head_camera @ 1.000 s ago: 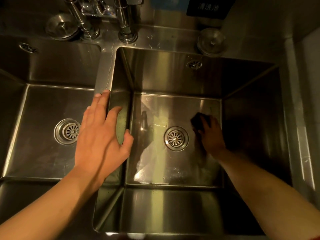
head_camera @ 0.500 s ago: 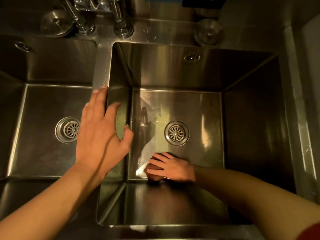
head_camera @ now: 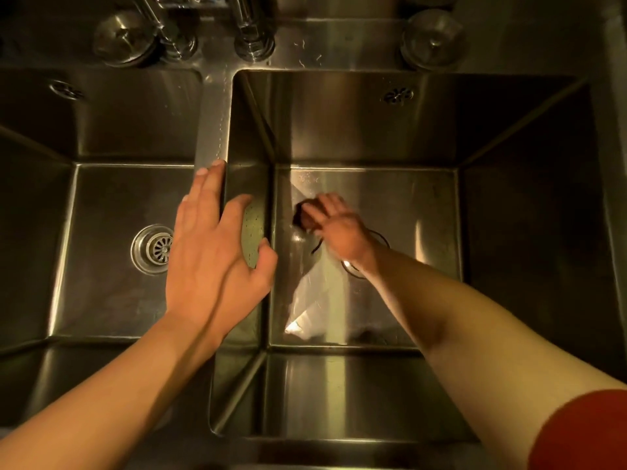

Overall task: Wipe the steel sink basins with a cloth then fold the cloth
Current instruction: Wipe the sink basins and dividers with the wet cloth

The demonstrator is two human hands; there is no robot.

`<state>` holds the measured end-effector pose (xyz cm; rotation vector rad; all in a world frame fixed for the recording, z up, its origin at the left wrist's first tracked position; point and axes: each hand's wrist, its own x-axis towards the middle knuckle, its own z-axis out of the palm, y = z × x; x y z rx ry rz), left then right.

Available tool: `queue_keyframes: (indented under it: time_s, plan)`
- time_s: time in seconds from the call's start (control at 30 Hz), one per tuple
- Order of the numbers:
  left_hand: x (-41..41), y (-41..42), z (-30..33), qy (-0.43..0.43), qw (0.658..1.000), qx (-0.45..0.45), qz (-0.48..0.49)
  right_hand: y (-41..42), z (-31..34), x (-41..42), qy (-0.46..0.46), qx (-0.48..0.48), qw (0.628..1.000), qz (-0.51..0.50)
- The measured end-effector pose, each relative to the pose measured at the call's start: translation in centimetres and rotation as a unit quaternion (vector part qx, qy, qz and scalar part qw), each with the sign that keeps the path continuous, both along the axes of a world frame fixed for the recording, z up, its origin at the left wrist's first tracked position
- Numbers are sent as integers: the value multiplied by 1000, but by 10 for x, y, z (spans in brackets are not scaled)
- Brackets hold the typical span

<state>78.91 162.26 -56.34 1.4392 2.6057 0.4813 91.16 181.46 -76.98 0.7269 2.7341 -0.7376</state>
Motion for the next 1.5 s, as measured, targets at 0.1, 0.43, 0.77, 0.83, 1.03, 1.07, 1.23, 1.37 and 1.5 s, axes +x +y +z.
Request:
queue_keyframes:
  time_s: [0.1,0.43,0.77,0.83,1.03,1.07,1.23,1.37,1.5]
  plan:
    - [0,0,1,2,1000,-6,2,42,8,22,35,-31,997,-55]
    - [-1,1,2,6,1000,-15,-1,50,-5,161,-94,100,967,-215]
    - [-2,1,1,16,1000,-24,-6,-37,-12,207,-78,82,958,262]
    - [-2,1,0,16,1000,-24,-4,-60,-15,186,-64,87,946,305]
    - [-1,1,0,19,999,-25,-4,-105,-18,100,-39,21,948,316]
    - [-1,1,1,18,999,-28,-3,-109,-16,87,-22,25,954,299]
    - [0,2,2,13,1000,-25,0,-109,1,36,-7,-154,988,14]
    - [0,2,2,9,1000,-24,1,-87,20,9,32,-391,861,-324]
    - [0,1,3,9,1000,-22,-6,-48,23,-1,23,-490,780,-388]
